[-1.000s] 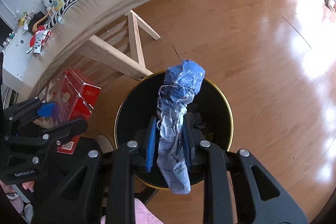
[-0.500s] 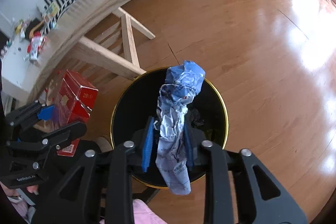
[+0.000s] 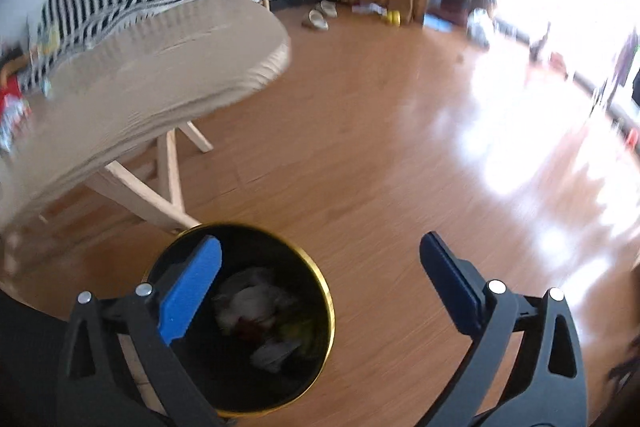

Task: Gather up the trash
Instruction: 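Grasp the green box with the left tool while the right tool grasps the silver blister pack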

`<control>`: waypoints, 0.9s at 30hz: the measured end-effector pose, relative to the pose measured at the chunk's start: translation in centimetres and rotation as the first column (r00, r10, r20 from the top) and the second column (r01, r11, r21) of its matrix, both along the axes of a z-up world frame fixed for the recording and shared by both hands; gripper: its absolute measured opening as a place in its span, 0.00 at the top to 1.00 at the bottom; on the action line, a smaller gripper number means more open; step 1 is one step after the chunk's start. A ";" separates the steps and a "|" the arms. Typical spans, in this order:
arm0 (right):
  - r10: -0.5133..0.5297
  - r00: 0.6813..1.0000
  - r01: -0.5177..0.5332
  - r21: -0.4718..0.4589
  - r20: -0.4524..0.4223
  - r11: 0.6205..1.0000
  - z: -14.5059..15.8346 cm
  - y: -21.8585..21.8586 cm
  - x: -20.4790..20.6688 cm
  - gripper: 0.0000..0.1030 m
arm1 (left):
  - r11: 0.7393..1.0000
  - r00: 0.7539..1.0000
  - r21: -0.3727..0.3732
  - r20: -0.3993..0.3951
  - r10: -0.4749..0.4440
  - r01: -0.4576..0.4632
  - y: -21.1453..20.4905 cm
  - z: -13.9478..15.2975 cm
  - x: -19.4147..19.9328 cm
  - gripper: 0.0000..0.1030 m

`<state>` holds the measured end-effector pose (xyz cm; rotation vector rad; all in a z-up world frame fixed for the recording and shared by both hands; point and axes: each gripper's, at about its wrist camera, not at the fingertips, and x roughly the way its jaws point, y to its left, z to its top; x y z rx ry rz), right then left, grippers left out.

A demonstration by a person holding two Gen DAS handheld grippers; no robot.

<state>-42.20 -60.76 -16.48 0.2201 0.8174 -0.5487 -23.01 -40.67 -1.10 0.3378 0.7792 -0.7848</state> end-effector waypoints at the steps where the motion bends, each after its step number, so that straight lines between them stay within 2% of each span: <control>1: 0.019 1.000 -0.020 -0.048 -0.009 0.999 0.4 1.2 1.0 0.07 | 0.999 0.999 0.002 0.000 0.040 -0.040 1.3 0.4 0.8 0.06; 3: 0.070 0.997 -0.071 -0.088 -0.010 0.994 1.0 3.2 2.7 0.07 | 0.988 0.988 0.007 0.013 0.156 -0.156 4.8 1.3 3.0 0.06; 5: 0.149 0.989 -0.148 -0.077 0.015 0.986 1.9 5.7 4.9 0.07 | 0.969 0.969 -0.002 0.016 0.247 -0.247 8.1 2.1 4.9 0.06; 7: 0.210 0.977 -0.207 -0.062 0.041 0.976 3.0 7.7 6.8 0.07 | 0.936 0.936 -0.008 0.021 0.352 -0.352 12.3 2.8 7.1 0.06; 9: 0.273 0.959 -0.271 -0.039 0.069 0.962 4.1 9.7 8.7 0.07 | 0.893 0.892 -0.020 0.018 0.451 -0.451 16.7 3.5 9.3 0.06; 11: 0.362 0.926 -0.366 0.016 0.108 0.931 5.5 11.9 11.3 0.07 | 0.846 0.847 -0.036 -0.016 0.531 -0.532 21.4 3.9 11.4 0.06; 13: 0.421 0.898 -0.430 0.054 0.128 0.901 6.8 13.9 13.7 0.07 | 0.814 0.815 -0.049 -0.047 0.577 -0.579 24.4 4.2 13.0 0.06; 14: 0.444 0.887 -0.454 0.063 0.128 0.889 7.2 14.9 15.0 0.07 | 0.790 0.792 -0.054 -0.065 0.607 -0.610 26.3 4.4 14.4 0.06; 17: 0.505 0.855 -0.514 0.061 0.120 0.855 8.4 18.6 19.2 0.07 | 0.752 0.752 -0.058 -0.115 0.649 -0.657 29.7 5.0 17.8 0.06; 23: 0.631 0.770 -0.637 0.048 0.089 0.770 9.1 27.6 27.5 0.07 | 0.736 0.727 -0.060 -0.235 0.646 -0.674 32.4 4.2 24.7 0.06; 27: 0.701 0.711 -0.703 0.038 0.063 0.710 8.6 33.1 32.2 0.07 | 0.759 0.735 -0.073 -0.327 0.594 -0.647 31.8 2.3 28.1 0.06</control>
